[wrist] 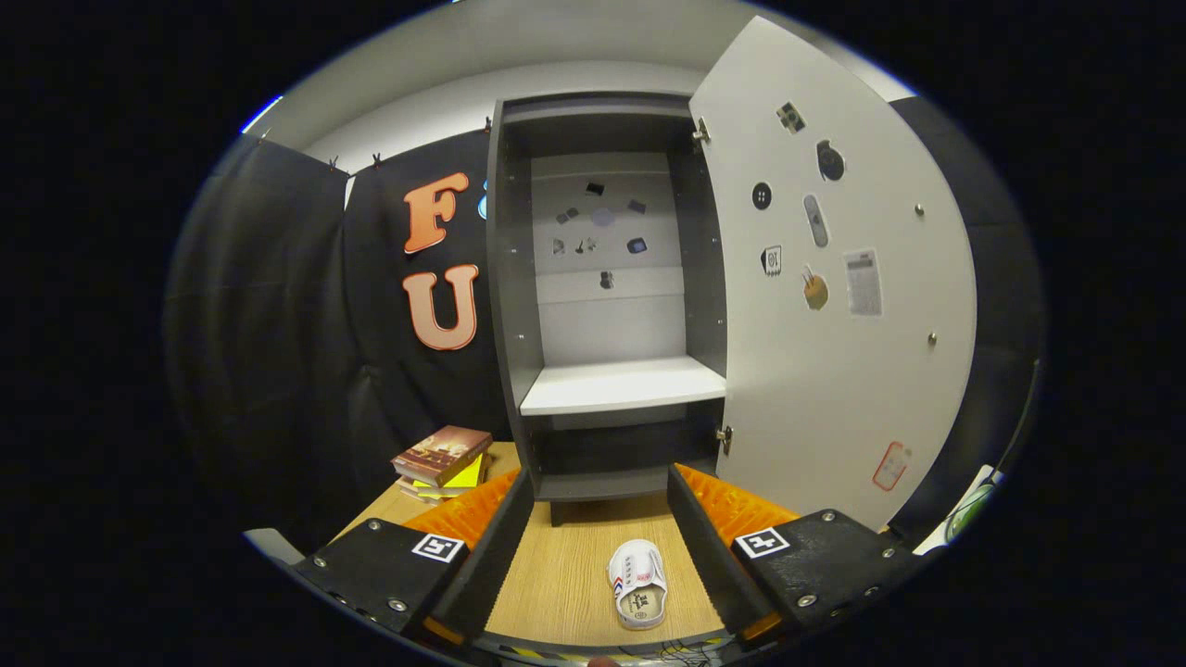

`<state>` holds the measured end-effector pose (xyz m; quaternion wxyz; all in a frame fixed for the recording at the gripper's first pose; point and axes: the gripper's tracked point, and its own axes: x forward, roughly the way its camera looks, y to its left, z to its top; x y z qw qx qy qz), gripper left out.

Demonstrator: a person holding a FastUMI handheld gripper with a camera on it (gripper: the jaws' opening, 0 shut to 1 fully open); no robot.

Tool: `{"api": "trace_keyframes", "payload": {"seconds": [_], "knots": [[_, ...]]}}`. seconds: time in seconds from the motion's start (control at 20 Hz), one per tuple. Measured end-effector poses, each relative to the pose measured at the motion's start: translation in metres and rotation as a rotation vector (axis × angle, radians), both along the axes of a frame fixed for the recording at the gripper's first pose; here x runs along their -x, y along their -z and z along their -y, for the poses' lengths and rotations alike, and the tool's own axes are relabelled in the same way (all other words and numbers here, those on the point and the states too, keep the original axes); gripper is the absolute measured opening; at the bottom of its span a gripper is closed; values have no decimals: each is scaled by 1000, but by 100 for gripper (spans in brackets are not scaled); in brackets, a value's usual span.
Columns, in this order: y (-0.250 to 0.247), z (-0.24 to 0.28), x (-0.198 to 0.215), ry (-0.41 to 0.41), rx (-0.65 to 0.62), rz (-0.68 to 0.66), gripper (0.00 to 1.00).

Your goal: Open the shoe cabinet door, grab the shoes and put them into the shoe cabinet, then close the shoe cabinet door.

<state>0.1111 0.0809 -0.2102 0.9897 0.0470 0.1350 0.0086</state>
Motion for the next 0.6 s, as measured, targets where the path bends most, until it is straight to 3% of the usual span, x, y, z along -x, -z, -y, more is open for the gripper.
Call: {"api": "trace_keyframes", "payload": {"seconds": [0.6], "knots": [[205, -9, -15, 11, -46, -358, 91]]}}
